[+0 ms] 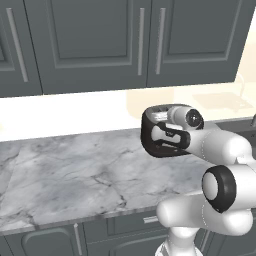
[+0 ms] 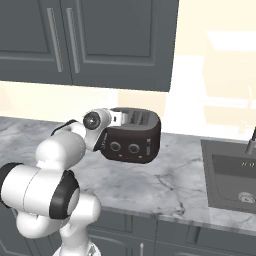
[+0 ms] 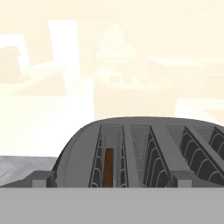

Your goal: Start the toaster. Once the lever pops up, take the bread to the plate on the dining counter.

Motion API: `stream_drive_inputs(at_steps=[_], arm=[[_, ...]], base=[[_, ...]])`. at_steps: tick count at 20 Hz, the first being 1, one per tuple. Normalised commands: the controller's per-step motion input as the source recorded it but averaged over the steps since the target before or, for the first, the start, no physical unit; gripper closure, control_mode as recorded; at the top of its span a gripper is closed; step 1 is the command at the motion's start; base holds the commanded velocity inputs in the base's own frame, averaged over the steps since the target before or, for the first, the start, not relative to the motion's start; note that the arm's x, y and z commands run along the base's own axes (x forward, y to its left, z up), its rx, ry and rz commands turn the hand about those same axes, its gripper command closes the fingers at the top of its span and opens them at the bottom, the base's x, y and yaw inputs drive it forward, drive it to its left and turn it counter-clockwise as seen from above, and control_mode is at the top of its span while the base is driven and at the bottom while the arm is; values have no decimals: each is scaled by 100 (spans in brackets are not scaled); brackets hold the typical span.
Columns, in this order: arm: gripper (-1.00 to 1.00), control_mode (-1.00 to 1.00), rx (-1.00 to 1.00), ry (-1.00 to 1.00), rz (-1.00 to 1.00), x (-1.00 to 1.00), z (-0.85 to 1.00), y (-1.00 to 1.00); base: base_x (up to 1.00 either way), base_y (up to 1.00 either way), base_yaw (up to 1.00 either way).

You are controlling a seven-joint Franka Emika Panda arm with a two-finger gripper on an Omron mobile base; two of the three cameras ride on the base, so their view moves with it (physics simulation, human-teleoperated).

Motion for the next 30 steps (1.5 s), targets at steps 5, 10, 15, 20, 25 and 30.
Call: stream_drive_inputs(at_steps=[5, 10, 15, 20, 25, 30], arm=[[-100, -100, 0, 0, 0, 0, 0, 0], [-100, -100, 0, 0, 0, 0, 0, 0], [-100, -100, 0, 0, 0, 0, 0, 0], [-100, -100, 0, 0, 0, 0, 0, 0], [-100, -100, 0, 0, 0, 0, 0, 0], [-100, -100, 0, 0, 0, 0, 0, 0]], base=[[0, 0, 0], [0, 0, 0], [0, 0, 0], [0, 0, 0], [0, 0, 0], [0, 0, 0]])
